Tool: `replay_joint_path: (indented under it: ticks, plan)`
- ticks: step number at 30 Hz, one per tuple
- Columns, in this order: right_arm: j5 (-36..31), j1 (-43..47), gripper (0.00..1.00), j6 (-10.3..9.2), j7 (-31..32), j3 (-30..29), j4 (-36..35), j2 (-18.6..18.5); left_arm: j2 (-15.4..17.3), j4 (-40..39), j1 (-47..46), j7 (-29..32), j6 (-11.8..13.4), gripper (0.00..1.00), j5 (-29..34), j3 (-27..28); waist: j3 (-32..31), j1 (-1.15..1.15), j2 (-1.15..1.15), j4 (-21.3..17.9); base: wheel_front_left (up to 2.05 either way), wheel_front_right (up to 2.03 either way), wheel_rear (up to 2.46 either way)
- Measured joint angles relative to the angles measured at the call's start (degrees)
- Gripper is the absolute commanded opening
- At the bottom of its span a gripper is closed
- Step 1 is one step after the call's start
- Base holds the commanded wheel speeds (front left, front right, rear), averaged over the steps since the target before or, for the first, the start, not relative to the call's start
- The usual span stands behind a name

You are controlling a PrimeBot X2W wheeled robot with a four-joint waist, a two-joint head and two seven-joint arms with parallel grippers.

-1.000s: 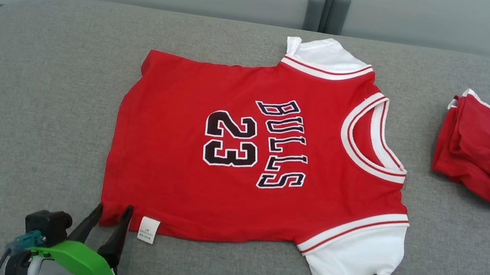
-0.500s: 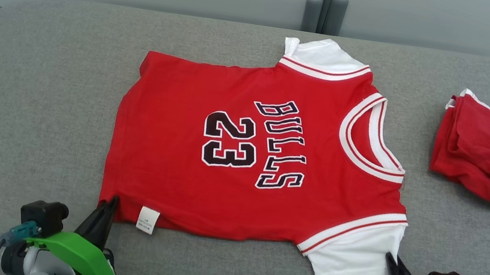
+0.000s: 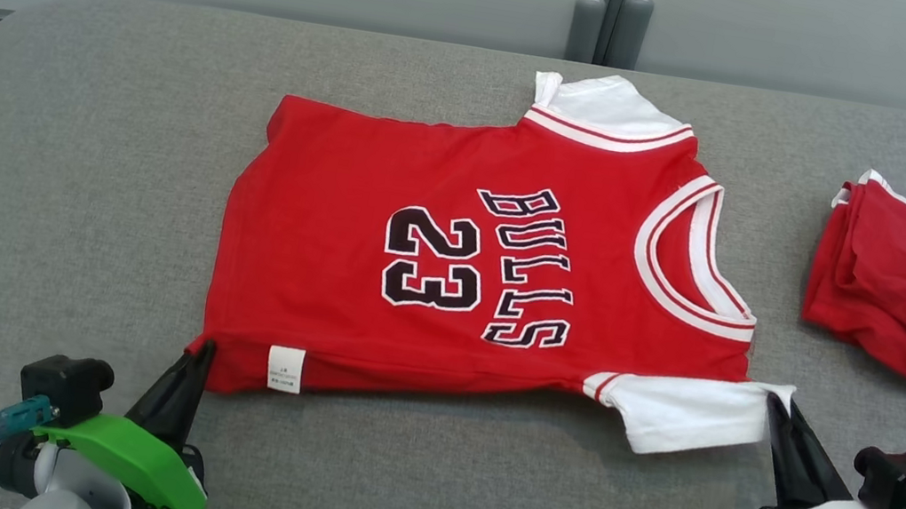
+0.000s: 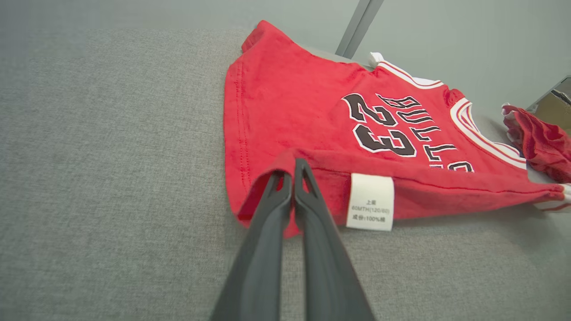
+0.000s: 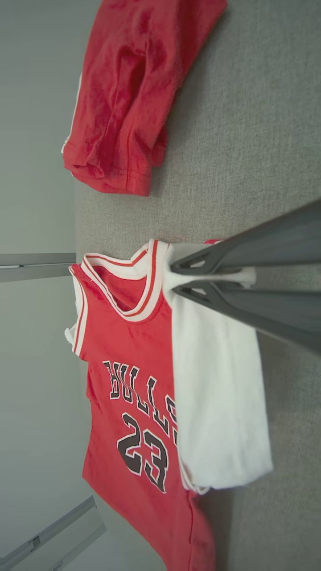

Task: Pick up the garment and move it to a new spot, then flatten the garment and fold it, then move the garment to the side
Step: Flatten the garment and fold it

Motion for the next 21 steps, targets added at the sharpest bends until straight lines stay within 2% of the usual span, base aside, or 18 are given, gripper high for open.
replay_joint_path:
  ticks: [7, 14, 21]
  plan:
    - [0.58, -2.25, 0.00, 0.49, 1.10, -0.21, -1.31, -1.52, 0.60, -2.32, -0.06, 0.00, 0.00, 0.00, -0.53, -1.60, 0.61, 0.00, 0.00, 0.15, 0.00, 0.00, 0.00]
    - [1.04, -7.36, 0.00, 1.48, 9.04, 1.89, -0.70, -3.83, 2.38, -5.77, -3.99, 0.40, 0.00, 0.00, -0.53, -3.50, 2.62, 0.00, 0.00, 0.37, 0.00, 0.00, 0.00]
    - [1.54, -12.56, 0.00, 1.51, 15.02, 3.47, -0.46, -5.89, 3.32, -7.66, -9.05, 2.52, 0.00, 0.00, -0.48, -5.05, 4.61, 0.00, 0.00, 1.00, 0.00, 0.00, 0.00]
